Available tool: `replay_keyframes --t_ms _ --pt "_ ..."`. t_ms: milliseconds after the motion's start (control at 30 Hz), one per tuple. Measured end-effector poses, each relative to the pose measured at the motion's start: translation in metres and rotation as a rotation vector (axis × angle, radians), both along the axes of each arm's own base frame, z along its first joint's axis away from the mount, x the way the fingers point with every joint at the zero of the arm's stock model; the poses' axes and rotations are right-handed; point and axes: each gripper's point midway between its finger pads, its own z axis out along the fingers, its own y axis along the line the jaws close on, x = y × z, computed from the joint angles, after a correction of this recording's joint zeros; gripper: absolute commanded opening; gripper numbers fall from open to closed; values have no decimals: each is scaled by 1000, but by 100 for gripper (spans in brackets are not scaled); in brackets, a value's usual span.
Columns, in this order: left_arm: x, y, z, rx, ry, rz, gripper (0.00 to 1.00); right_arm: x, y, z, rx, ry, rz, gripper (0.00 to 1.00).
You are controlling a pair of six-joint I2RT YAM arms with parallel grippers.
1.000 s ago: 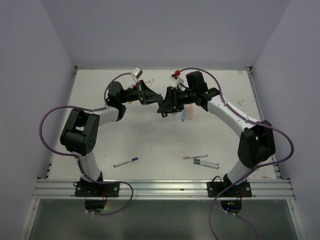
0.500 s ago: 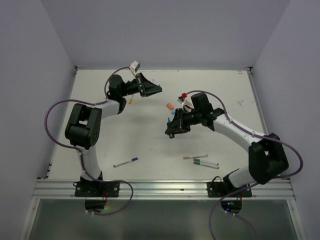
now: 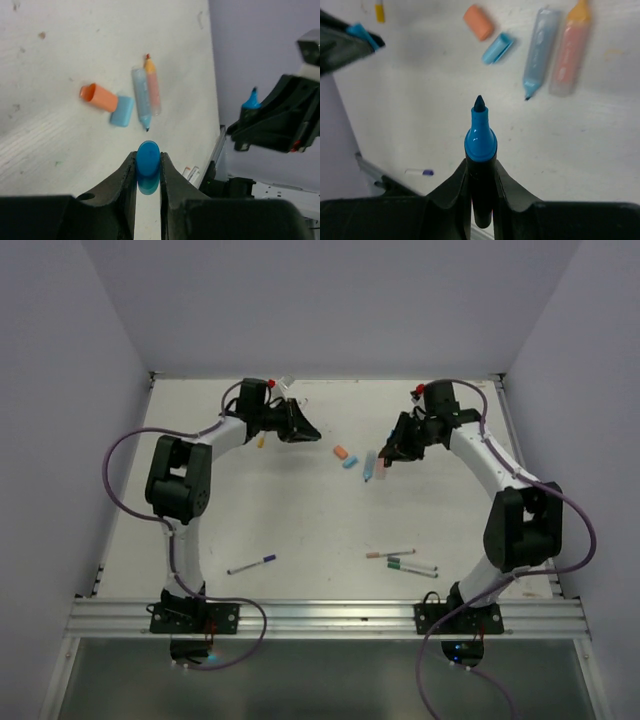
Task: Open the pen caps
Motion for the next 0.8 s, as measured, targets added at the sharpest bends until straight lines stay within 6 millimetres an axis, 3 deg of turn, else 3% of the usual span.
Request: replay_keyframes --t_ms 133,300,533,800 --pt "-10 -11 -54 120 105 -41 0 32 -38 -17 -151 15 -66 0" --pt "-26 -29 -95 214 177 -99 0 39 -64 -56 -317 101 -52 0" --pt "-19 -33 -104 241 187 -103 4 34 -78 -101 -421 213 -16 0" --pt "-17 -31 -113 246 208 -96 22 42 -77 -115 -426 234 -4 9"
